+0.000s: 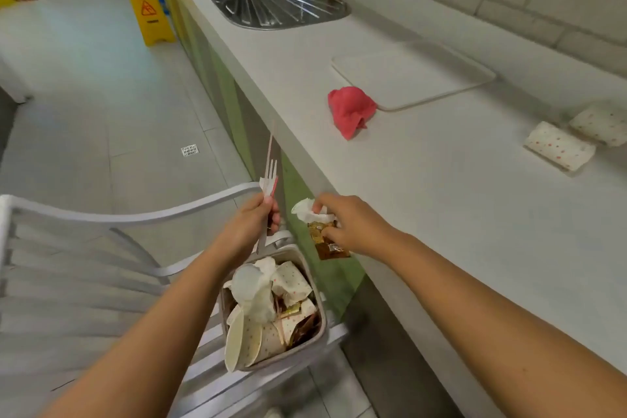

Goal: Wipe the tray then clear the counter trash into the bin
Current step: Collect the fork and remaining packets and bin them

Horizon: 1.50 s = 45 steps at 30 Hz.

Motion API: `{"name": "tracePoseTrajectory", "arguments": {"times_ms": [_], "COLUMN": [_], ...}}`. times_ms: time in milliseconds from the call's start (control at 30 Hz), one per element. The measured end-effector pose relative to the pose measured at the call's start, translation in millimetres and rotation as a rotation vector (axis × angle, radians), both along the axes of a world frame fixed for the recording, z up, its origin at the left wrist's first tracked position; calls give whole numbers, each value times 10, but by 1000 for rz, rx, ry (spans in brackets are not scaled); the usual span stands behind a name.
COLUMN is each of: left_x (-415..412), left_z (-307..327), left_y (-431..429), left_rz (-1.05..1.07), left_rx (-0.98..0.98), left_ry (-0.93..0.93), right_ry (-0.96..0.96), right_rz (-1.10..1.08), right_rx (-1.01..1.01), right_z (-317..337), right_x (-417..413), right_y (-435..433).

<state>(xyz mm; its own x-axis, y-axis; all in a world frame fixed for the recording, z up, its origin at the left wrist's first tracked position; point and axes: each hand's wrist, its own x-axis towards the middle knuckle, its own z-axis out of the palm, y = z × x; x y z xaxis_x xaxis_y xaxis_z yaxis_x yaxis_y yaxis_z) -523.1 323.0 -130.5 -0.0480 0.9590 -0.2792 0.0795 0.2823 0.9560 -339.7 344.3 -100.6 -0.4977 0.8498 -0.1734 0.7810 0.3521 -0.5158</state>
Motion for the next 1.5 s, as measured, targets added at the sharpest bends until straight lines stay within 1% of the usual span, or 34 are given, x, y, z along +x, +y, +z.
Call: {"name": "tracePoseTrajectory", "arguments": {"times_ms": [100,233,333,400,533,633,667,700,800,833,933,967,1033,1100,1200,1300,1433,1500], "left_x": [-185,-367,-468,-503,-525,-551,-551,-552,-543,-536,-498,-476,-422,-360,-285,-213,-147,-154], "left_z": [-97,-223,-317,-364,-455,-479,-475,-473,-472,-475,-483,-477,-461,-441,-461,-551,-646,-688], "left_y": [-124,-243,-339,-390,-463,-477,-477,-475,-460,-452,-418,-409,-398,-395,-397,-385,-370,-389], "left_rz": [24,44,36,31,-20,-58,-71,-85,-112,-118,-153,-179,-236,-282,-375,-440,-474,-451], "left_rx": [-31,-69,-99,-91,-48,-45,-49,-52,-65,-66,-62,-60,-60,-64,-56,-72,-48,-60], "left_ry": [-25,-45,-40,-57,-21,-22,-26,-26,-24,-33,-71,-72,-81,-76,-6,41,187,228], "right_ry": [-33,-127,-66,-67,-218,-398,-401,-360,-116,9,475,563,648,664,624,615,468,368], "right_rz": [5,-39,-126,-149,-26,74,63,37,-5,-22,-90,-92,-91,-118,-136,-158,-213,-214], "right_rx": [-52,-72,-115,-147,-292,-265,-255,-264,-294,-313,-507,-528,-534,-501,-383,-326,-138,-90], "right_z": [-359,-911,-1319,-1574,-1855,-1770,-1705,-1629,-1342,-1222,-766,-645,-501,-438,-448,-499,-684,-821], "right_x": [-383,-725,-855,-889,-908,-937,-941,-948,-945,-933,-892,-876,-846,-819,-747,-661,-547,-475], "right_y": [-72,-241,-412,-522,-651,-574,-528,-473,-289,-229,-122,-96,-61,-54,-70,-123,-195,-243]}}
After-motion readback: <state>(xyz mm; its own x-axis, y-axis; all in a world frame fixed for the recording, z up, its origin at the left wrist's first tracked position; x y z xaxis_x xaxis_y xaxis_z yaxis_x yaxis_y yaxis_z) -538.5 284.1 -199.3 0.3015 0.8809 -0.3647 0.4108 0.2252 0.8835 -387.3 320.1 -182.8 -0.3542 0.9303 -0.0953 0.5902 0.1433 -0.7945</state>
